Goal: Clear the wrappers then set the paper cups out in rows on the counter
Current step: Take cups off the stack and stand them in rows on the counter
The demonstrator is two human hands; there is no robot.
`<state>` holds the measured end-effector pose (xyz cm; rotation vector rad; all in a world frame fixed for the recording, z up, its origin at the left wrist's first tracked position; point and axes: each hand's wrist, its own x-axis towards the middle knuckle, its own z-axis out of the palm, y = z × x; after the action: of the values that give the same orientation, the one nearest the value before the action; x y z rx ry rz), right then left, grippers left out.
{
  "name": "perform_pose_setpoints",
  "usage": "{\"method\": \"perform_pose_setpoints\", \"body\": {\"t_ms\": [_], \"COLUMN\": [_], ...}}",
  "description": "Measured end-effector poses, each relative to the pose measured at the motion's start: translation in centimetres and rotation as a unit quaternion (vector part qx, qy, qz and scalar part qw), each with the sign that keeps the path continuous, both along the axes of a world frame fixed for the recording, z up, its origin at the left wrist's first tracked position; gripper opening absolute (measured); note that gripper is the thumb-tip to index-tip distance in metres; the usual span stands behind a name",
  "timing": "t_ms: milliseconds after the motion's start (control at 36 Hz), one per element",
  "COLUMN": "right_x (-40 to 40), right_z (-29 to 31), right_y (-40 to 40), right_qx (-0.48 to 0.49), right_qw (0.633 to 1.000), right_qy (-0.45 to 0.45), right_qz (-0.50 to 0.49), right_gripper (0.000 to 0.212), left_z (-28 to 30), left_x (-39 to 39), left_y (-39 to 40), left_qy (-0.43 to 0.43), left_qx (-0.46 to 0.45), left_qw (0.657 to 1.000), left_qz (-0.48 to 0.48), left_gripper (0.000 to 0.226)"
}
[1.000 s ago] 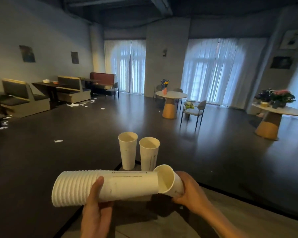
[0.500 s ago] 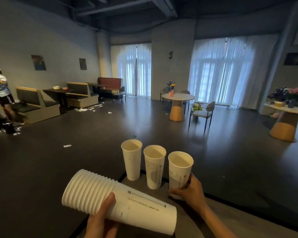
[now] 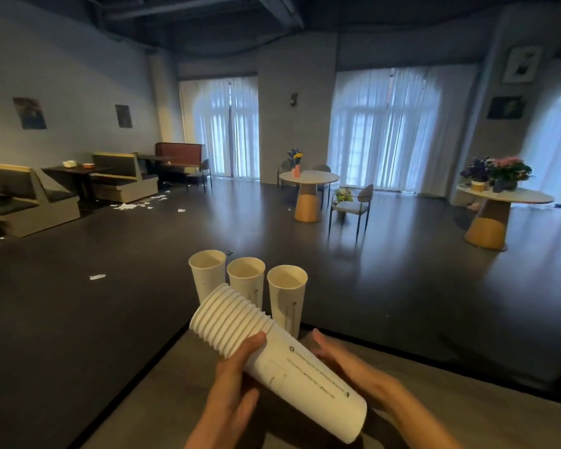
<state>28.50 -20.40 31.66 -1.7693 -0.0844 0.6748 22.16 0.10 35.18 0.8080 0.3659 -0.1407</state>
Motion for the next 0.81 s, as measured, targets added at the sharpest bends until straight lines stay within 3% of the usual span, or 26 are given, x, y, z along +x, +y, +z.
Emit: {"method": "perform_pose_setpoints", "body": {"t_ms": [83, 139, 250, 389, 472, 639, 806], "right_x": [-1.0, -1.6, -1.7, -0.8, 0.1, 2.0, 5.3], "right_z": [0.3, 0.4, 0.8, -1.0, -2.1, -3.8, -4.5], "right_y": [-1.4, -2.1, -2.7, -3.6, -4.4, -4.5, -3.5], "right_qx": [0.038, 0.024, -0.086, -0.213, -0.249, -0.109, -0.052], "right_qw": [0.991, 0.989, 0.991, 0.943, 0.912, 0.927, 0.918], "right_qy": [0.081, 0.082, -0.040, -0.252, -0.325, -0.325, -0.306], "right_qz": [0.100, 0.120, 0.097, 0.048, -0.021, -0.153, -0.248], "right_gripper": [0.062, 0.057, 0.039, 0.085, 0.087, 0.082, 0.093], "left_z": [-0.5, -0.8, -0.6, 0.0, 0.8, 2.2, 1.3], "left_x": [0.2, 0.2, -0.2, -0.4, 0.2, 1.2, 1.9], "left_y": [-1.9, -2.7, -3.8, -3.6, -2.4, 0.5, 1.7], "left_qy": [0.007, 0.008, -0.003, -0.030, -0.066, -0.074, -0.079], "left_qx": [0.019, 0.044, 0.122, 0.108, 0.048, -0.050, -0.016], "left_qw": [1.000, 0.999, 0.992, 0.988, 0.985, 0.976, 0.978], "left_qz": [0.006, 0.011, 0.040, 0.106, 0.152, 0.200, 0.190], "left_gripper": [0.072, 0.082, 0.082, 0.089, 0.079, 0.073, 0.063]}}
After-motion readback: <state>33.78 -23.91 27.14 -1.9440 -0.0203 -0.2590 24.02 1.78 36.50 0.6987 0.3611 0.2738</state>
